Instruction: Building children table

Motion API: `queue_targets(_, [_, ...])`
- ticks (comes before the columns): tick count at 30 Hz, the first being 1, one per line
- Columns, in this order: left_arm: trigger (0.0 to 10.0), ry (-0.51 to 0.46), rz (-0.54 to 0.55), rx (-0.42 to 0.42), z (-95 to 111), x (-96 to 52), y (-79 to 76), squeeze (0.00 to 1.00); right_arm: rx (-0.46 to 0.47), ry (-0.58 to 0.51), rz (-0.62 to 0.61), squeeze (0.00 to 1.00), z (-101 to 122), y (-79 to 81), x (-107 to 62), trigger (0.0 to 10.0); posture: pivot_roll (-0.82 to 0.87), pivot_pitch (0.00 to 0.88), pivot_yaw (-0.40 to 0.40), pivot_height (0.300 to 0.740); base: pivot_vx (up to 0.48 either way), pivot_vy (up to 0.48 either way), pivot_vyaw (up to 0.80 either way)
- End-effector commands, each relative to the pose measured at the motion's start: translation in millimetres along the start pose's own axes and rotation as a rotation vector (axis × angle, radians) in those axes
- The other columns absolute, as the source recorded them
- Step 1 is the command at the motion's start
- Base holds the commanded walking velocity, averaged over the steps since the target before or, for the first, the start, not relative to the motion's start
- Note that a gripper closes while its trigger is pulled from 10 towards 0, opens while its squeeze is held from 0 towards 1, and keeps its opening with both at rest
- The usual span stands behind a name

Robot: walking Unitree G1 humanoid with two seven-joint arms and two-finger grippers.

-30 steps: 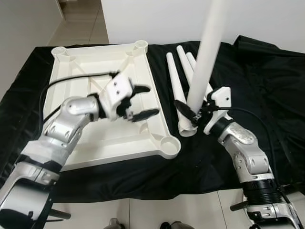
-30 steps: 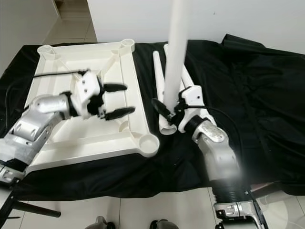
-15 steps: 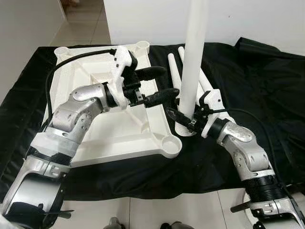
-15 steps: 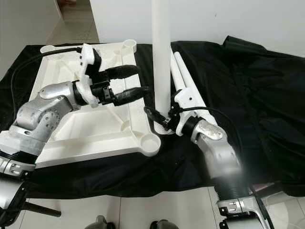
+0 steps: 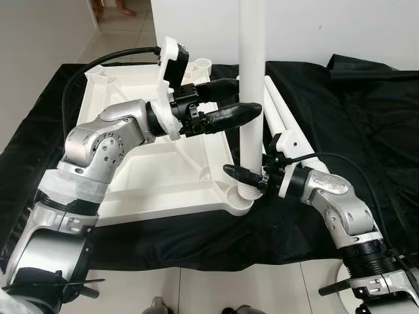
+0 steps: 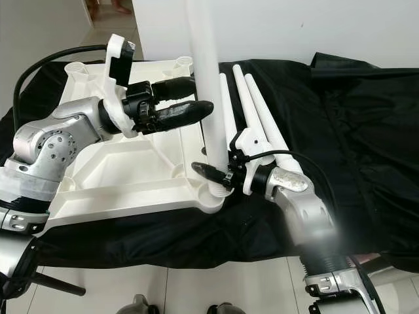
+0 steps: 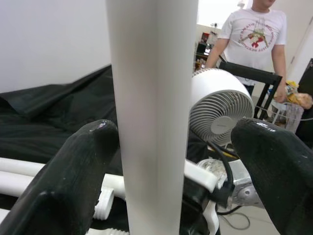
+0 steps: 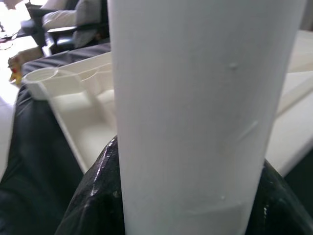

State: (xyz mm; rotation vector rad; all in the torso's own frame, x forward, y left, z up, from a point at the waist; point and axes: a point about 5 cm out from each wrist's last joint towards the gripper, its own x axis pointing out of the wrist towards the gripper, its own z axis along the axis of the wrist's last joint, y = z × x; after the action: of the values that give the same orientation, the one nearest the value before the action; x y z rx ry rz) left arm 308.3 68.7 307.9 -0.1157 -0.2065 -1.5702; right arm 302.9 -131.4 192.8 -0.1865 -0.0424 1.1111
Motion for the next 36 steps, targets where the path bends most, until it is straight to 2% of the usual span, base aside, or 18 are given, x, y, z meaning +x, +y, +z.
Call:
queue_targets(1, [10.0, 0.023, -0.066, 0.003, 2, 2.7, -3.5, 0.0, -0.019, -0.017, 0.037, 0.0, 8, 2.1, 2.6, 10.0, -0.04, 0.036, 0.0, 0.74, 0.0, 0.0, 0.0])
queue_targets(13, [10.0, -0.025, 0.052, -0.1, 23, 10.2, 20.3, 0.0, -0.023, -0.006, 0.045, 0.0, 10, 0.8, 1.8, 10.0, -0.04, 0.053, 0.011, 0.74, 0.0, 0.0, 0.0])
queue_targets(14, [8.6, -0.045, 0.073, -0.11, 26, 10.9, 23.4, 0.0, -0.024, -0.006, 0.044, 0.0, 10, 0.8, 1.7, 10.0, -0.04, 0.054, 0.012, 0.74, 0.0, 0.0, 0.0])
queue_targets(15, [8.6, -0.045, 0.073, -0.11, 26, 10.9, 23.4, 0.0, -0.024, -0.006, 0.044, 0.0, 10, 0.8, 1.7, 10.0, -0.04, 0.054, 0.012, 0.74, 0.0, 0.0, 0.0])
queue_targets(16, [0.0, -0.07, 0.107, -0.127, 30, 11.1, 28.3, 0.0, -0.024, -0.008, 0.042, 0.0, 10, 0.7, 1.4, 10.0, -0.05, 0.056, 0.016, 0.74, 0.0, 0.0, 0.0])
queue_targets(24, [0.0, -0.089, 0.153, -0.148, 34, 13.3, 35.5, 0.0, -0.024, -0.011, 0.036, 0.0, 11, -0.3, -0.3, 10.0, -0.05, 0.057, 0.019, 0.74, 0.0, 0.0, 0.0])
queue_targets(28, [0.0, -0.098, 0.197, -0.11, 48, 17.6, 36.6, 0.0, -0.012, -0.038, 0.015, 0.0, 14, -3.4, -0.6, 10.0, -0.04, 0.061, 0.019, 0.74, 0.0, 0.0, 0.0])
queue_targets(33, [0.0, -0.091, 0.216, -0.093, 51, 18.9, 36.9, 0.0, -0.002, -0.047, 0.009, 0.0, 15, -4.4, -0.7, 10.0, -0.04, 0.061, 0.019, 0.74, 0.0, 0.0, 0.0])
queue_targets(34, [10.0, -0.075, 0.228, -0.073, 53, 20.3, 36.9, 0.0, -0.002, -0.059, 0.0, 1.0, 17, -5.8, -0.5, 10.0, -0.04, 0.061, 0.019, 0.74, 0.0, 0.0, 0.0])
queue_targets(35, [10.0, -0.075, 0.228, -0.073, 53, 20.3, 36.9, 0.0, -0.002, -0.059, 0.0, 1.0, 17, -5.8, -0.5, 10.0, -0.04, 0.061, 0.019, 0.74, 0.0, 0.0, 0.0])
queue_targets(36, [10.0, -0.017, 0.274, -0.05, 54, 23.0, 39.0, 0.0, 0.001, -0.084, -0.026, 1.0, 21, -9.3, 0.0, 10.0, -0.04, 0.06, 0.018, 0.74, 0.0, 0.0, 0.0])
